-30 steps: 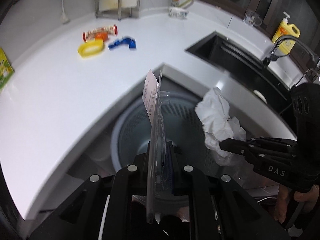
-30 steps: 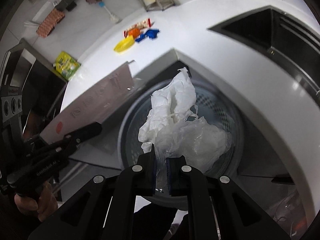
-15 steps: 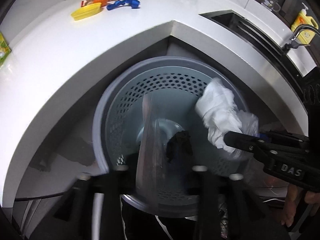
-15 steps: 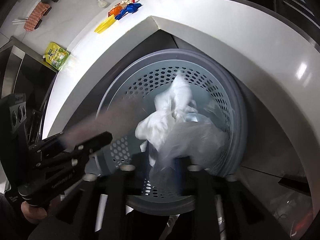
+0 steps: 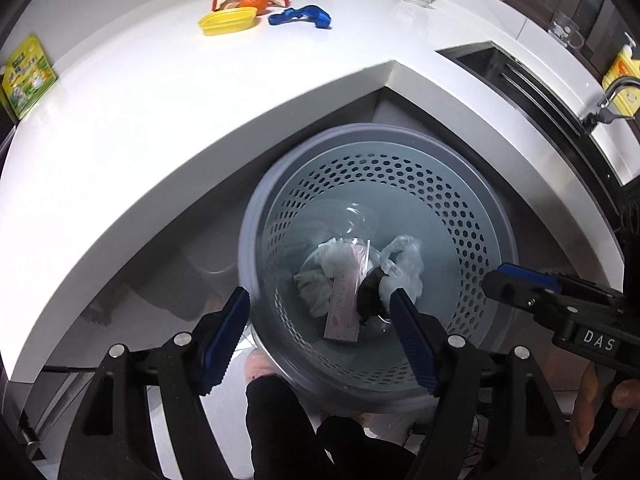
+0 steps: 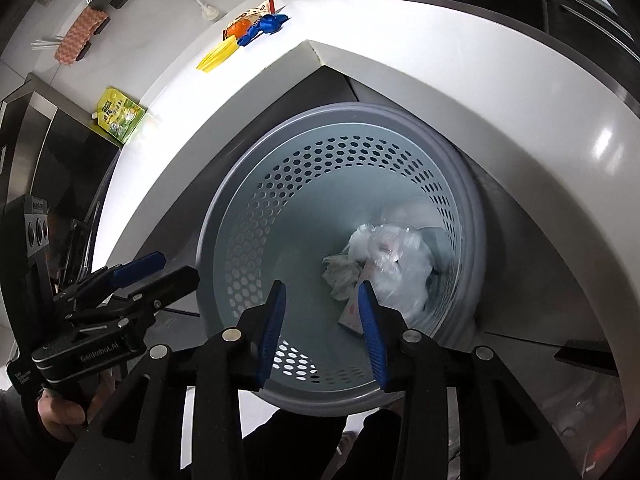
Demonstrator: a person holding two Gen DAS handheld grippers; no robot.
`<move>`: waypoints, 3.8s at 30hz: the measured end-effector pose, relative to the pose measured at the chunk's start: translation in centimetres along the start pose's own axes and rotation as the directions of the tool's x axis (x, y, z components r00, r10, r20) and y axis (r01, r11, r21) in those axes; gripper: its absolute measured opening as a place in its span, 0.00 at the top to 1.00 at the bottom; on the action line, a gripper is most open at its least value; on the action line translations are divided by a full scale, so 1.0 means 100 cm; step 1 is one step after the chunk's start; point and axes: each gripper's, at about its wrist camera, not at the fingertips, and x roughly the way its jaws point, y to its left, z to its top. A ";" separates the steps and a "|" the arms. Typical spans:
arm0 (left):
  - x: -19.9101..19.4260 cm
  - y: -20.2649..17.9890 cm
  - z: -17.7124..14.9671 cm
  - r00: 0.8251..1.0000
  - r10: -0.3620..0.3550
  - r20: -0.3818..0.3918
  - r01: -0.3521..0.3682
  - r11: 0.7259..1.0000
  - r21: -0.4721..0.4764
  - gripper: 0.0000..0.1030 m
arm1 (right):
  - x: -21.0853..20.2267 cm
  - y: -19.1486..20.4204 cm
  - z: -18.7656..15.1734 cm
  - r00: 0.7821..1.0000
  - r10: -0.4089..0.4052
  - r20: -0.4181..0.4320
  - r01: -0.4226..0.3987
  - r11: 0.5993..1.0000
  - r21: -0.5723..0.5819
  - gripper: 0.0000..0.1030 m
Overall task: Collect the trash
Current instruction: 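Lower both grippers into the bin and open them, dropping bag and receipt, then withdraw both grippers from the bin toward the blue lanyard and yellow container, then grasp the blue lanyard with the right gripper while the left gripper approaches the yellow container, then grasp the yellow container rim with the left gripper while the right gripper lifts the lanyard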
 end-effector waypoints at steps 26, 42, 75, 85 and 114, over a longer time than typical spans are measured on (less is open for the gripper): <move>-0.082 0.065 0.104 0.971 0.081 0.226 -0.066 0.995 -0.074 0.18 | -0.050 0.078 0.090 0.964 -0.042 0.262 0.063 0.995 -0.072 0.45; -0.013 0.117 0.206 0.956 0.117 0.268 -0.088 0.989 -0.119 0.14 | 0.035 0.099 0.212 0.949 -0.121 0.290 0.160 0.980 -0.116 0.43; 0.052 0.130 0.243 0.963 0.122 0.240 -0.087 0.985 -0.152 0.14 | 0.126 0.107 0.284 0.928 -0.234 0.289 0.327 0.883 -0.336 0.66; 0.052 0.120 0.242 0.960 0.091 0.263 -0.052 0.987 -0.152 0.12 | 0.112 0.090 0.285 0.929 -0.196 0.314 0.275 0.934 -0.229 0.92; 0.069 0.098 0.251 0.968 0.078 0.237 -0.059 0.995 -0.086 0.35 | 0.082 0.070 0.264 0.908 -0.207 0.363 0.252 0.964 -0.080 0.93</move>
